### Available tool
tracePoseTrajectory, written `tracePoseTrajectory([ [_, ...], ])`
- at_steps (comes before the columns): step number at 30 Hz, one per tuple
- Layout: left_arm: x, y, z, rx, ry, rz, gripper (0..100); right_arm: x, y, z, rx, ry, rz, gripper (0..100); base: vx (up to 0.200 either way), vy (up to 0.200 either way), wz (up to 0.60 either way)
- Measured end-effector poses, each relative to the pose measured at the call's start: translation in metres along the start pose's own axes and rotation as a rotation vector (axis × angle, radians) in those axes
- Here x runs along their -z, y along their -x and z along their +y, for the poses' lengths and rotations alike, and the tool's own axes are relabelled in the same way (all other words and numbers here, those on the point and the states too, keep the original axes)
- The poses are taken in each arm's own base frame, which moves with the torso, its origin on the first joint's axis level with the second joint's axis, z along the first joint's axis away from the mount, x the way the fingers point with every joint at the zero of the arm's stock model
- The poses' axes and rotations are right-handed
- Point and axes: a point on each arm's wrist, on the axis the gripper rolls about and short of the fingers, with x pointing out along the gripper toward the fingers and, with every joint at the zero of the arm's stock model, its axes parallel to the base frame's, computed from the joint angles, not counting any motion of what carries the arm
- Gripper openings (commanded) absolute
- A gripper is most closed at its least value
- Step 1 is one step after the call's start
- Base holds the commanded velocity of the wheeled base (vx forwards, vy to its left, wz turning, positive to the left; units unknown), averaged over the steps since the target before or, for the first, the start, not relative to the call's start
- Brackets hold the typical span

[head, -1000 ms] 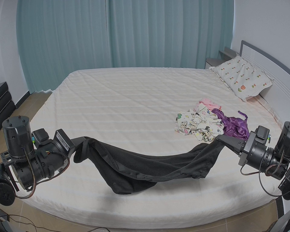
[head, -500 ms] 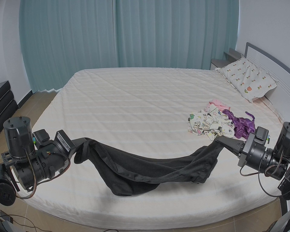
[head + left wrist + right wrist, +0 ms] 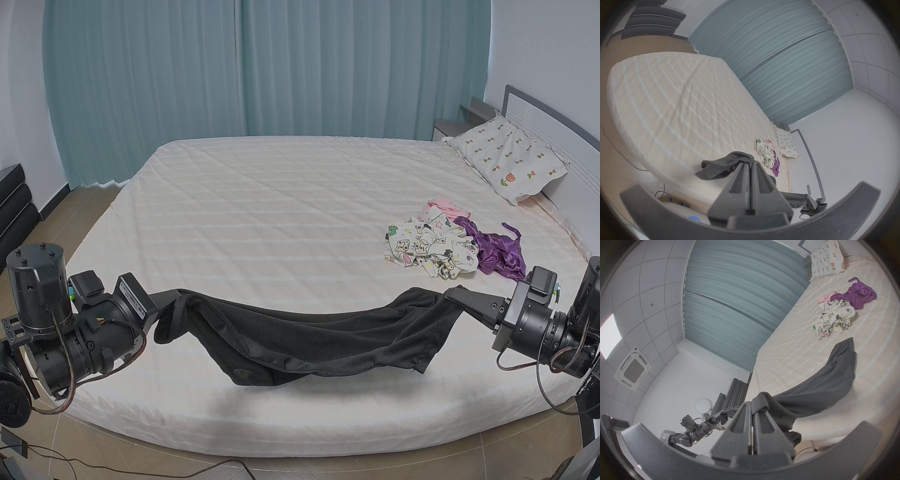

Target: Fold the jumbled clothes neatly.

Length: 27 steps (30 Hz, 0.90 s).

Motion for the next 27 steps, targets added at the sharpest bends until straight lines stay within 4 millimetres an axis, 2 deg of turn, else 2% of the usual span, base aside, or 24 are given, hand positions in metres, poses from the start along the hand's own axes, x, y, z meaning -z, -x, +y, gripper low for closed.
tracePoseTrajectory([
  [7, 0.0, 0.01, -0.005, -0.007, -0.007, 0.016, 0, 0.001, 0.01, 0.011, -0.055, 0.015, 0.001, 0, -0.2, 0.0, 0.0],
  [15, -0.007, 0.039, -0.023, 0.054, -0.012, 0.012, 0, -0.005, 0.03, 0.033, -0.127, 0.042, -0.039, 0, -0.175, 0.0, 0.0],
  [20, -0.015, 0.055, -0.033, 0.107, -0.007, -0.02, 0, -0.015, 0.047, 0.054, -0.154, 0.053, -0.066, 0, 0.0, 0.0, 0.0],
  [27, -0.025, 0.068, -0.043, 0.133, -0.015, -0.054, 0, -0.045, 0.067, 0.106, -0.217, 0.078, -0.117, 0, 0.0, 0.0, 0.0],
])
